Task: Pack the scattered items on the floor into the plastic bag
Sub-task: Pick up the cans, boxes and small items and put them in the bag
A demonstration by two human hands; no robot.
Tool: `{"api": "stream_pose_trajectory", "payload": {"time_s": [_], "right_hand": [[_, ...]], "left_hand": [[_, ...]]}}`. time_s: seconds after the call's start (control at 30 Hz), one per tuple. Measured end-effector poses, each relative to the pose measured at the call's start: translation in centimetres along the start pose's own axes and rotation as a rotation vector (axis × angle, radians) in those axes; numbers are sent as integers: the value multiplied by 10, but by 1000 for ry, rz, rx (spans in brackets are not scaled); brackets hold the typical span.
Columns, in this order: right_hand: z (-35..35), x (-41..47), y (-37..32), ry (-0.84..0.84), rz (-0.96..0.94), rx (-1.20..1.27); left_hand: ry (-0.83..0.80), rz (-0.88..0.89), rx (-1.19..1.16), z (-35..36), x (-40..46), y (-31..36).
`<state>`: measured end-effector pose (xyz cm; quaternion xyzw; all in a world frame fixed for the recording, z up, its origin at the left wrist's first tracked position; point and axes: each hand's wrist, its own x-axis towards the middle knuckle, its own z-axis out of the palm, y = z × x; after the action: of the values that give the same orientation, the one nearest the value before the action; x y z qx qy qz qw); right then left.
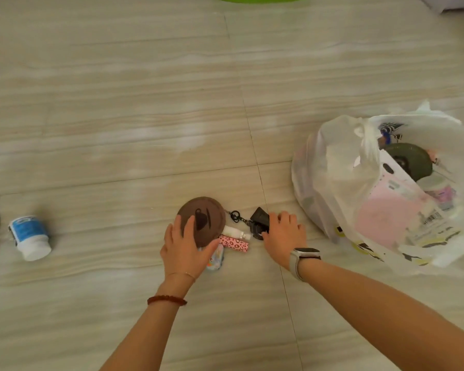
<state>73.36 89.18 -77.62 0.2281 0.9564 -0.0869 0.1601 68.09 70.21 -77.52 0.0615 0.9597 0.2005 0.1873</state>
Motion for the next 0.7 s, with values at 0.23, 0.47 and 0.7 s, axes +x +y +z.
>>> {"api": "stream_pose_trajectory", "payload": {"time_s": [0.23,0.47,0.7], "right_hand": [[0,-2,3,-8,-110,2],[-71,-35,-21,104,-357,585],[-196,-43,-7,454,-343,1190]], "left_hand": [[56,94,118,8,10,4],[611,-10,-444,-56,2,28],[724,290,-833,-136,-4,126]]}}
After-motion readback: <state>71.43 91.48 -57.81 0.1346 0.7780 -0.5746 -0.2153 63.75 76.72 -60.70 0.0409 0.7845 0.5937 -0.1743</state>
